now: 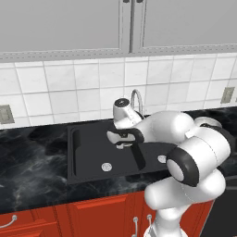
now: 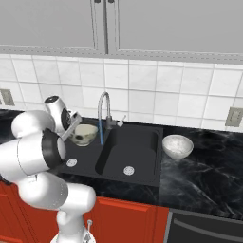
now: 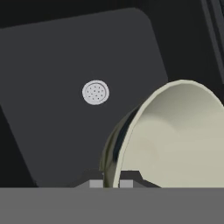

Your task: Rinse each bowl for a few seconds and place them down in the sink or on the counter.

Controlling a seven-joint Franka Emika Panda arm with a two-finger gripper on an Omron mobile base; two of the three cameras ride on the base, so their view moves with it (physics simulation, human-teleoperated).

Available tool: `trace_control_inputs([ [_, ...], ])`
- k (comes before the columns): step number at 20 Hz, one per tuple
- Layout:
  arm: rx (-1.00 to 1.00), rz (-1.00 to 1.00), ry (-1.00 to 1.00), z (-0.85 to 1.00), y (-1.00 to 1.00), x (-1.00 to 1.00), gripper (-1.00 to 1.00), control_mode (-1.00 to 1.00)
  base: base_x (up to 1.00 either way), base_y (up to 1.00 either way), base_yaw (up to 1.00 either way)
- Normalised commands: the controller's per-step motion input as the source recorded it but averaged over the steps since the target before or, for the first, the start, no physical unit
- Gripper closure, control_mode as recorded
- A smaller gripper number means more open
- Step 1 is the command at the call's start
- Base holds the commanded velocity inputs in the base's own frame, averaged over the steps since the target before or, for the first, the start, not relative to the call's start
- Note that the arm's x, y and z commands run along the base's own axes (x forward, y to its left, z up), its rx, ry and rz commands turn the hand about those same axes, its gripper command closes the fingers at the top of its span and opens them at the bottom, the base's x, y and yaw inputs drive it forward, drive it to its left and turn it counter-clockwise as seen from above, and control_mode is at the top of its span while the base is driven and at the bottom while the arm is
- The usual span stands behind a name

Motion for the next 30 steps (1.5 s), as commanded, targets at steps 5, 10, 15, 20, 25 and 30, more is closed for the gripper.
trace_control_inputs([
  [5,0.0,-0.04,0.03,-0.28,0.37,0.02,1.0,-1.0,0.0,0.0,0.0],
  [10,0.0,-0.05,0.04,-0.33,0.39,0.02,1.0,-1.0,0.0,0.0,0.0],
  [15,-0.02,-0.05,0.03,-0.33,0.38,0.06,1.0,-1.0,0.0,0.0,0.0],
  [20,-0.05,-0.06,-0.01,-0.4,0.29,0.18,1.0,-1.0,0.0,0.0,0.0],
  [25,0.0,-0.06,0.0,-0.43,0.14,0.3,1.0,-1.0,0.0,0.0,0.0],
  [30,0.0,-0.06,0.01,-0.47,0.12,0.31,1.0,-1.0,0.0,0.0,0.0],
])
